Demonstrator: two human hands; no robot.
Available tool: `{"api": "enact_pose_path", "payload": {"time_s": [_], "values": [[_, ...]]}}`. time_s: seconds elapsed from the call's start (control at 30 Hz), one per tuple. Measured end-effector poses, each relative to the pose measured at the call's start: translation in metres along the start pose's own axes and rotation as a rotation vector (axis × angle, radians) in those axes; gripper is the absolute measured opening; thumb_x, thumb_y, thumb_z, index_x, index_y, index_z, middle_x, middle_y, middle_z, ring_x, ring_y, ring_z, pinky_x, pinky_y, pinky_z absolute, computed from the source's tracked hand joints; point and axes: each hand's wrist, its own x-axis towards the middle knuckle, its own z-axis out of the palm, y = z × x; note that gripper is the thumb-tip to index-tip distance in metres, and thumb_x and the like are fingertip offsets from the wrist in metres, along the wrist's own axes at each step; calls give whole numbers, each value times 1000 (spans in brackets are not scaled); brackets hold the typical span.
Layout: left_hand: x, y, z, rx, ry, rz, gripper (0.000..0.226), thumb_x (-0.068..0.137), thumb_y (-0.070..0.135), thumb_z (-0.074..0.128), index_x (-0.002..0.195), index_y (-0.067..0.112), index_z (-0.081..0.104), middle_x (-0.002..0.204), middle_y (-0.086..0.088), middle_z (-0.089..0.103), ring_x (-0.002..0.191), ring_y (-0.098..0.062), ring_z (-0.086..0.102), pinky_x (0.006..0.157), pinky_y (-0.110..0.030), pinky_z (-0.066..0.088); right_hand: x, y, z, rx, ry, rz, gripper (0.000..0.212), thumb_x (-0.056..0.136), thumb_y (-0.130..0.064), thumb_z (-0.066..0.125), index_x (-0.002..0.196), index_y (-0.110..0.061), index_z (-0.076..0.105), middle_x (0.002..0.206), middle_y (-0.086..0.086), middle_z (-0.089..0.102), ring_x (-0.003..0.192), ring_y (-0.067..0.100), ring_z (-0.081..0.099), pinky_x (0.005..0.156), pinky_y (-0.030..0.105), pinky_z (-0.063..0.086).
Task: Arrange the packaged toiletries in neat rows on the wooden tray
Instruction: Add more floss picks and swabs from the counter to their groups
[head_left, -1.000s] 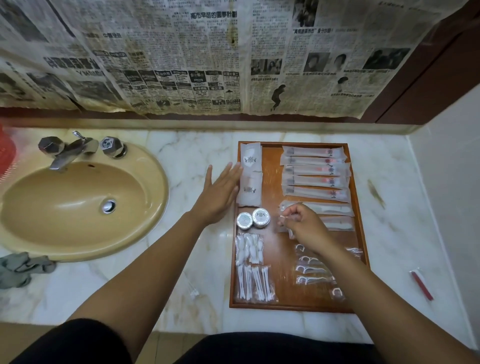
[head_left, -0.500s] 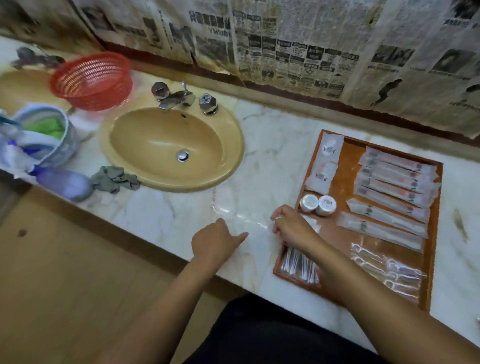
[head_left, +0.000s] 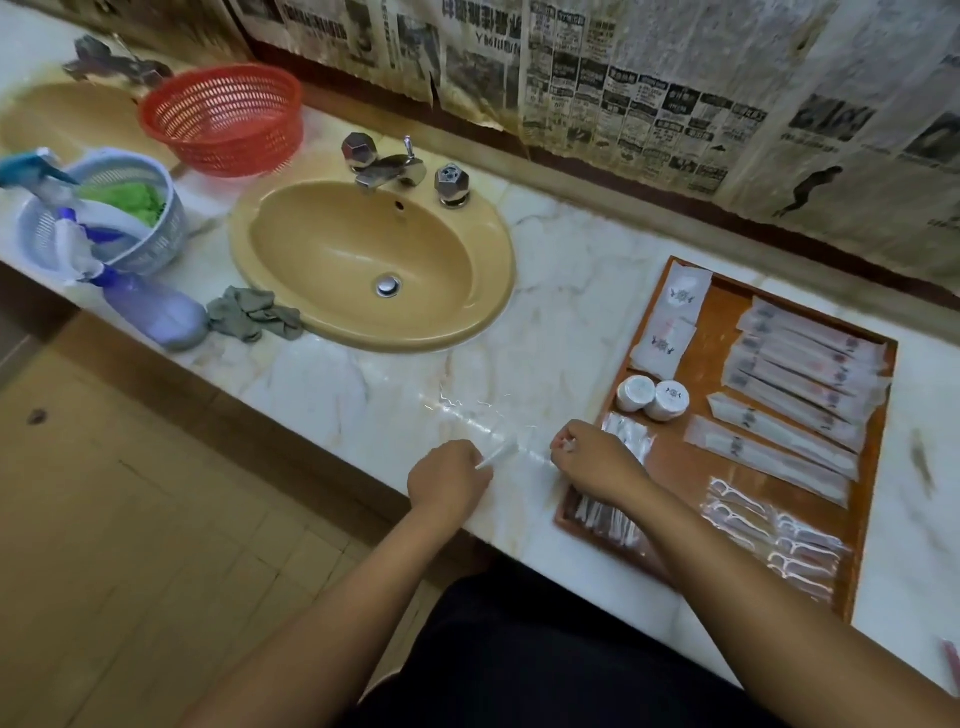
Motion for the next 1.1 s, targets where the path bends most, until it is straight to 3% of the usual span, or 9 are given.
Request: {"api": "enact_pose_path", "payload": {"time_s": [0.17,0.3,0.43,0.6,0.77,0.83,0.9,1.0,1.1], "values": [[-4,10,6,-299,-82,32,35,82,47,78,73,15,65,71,-1,66,67,-17,65,59,-30,44,-23,28,-17,119,90,10,14,95,-31,52,91,-24,63,94,-6,68,86,14,62,68,29,44],[-13,29,15,-400,-81,154,33,82,42,81,70,15,67,67,2,65,66,-16,64,61,-31,46,-37,60,-31,180,180,55,13,94,-33,59,91,-24,67,93,-6,69,84,12,63,69,28,46],[-17,53,22,-405,-107,252,21,88,39,76,76,23,73,70,9,68,68,-6,64,64,-29,47,-48,87,-39,235,238,77,15,94,-29,58,83,-21,63,84,-4,66,80,19,62,70,34,46],[-16,85,29,-318,-65,292,20,92,43,69,82,27,75,82,8,70,80,-8,63,70,-30,44,-64,116,-44,328,301,169,15,94,-27,59,85,-15,63,78,5,68,73,25,66,66,39,52],[-11,109,34,-317,-142,235,29,89,40,75,71,16,75,71,3,72,72,-14,68,71,-34,52,-74,143,-49,470,309,215,12,94,-27,61,89,-18,66,82,2,73,70,21,72,72,45,61],[-9,116,36,-307,-170,223,35,89,40,74,70,11,72,70,-2,71,71,-20,68,70,-36,53,-77,151,-51,500,308,229,12,95,-28,59,92,-19,68,88,1,74,73,18,72,71,40,61],[-7,122,39,-288,-195,215,40,90,41,73,68,8,70,69,-4,71,70,-22,69,70,-40,55,-80,151,-55,619,304,257,17,98,-26,57,99,-15,69,93,4,74,72,16,71,59,29,57],[-9,125,40,-227,-215,202,48,92,39,70,51,15,59,53,7,63,59,-16,62,63,-33,49,-82,150,-60,948,275,293,23,99,-15,50,106,-2,67,93,11,70,51,10,55,42,20,36],[-13,122,41,-156,-244,206,47,91,39,69,57,8,61,57,-6,63,60,-24,63,62,-31,47,-78,155,-60,1146,226,289,29,93,-6,42,111,2,64,88,16,64,49,15,41,45,21,28]]}}
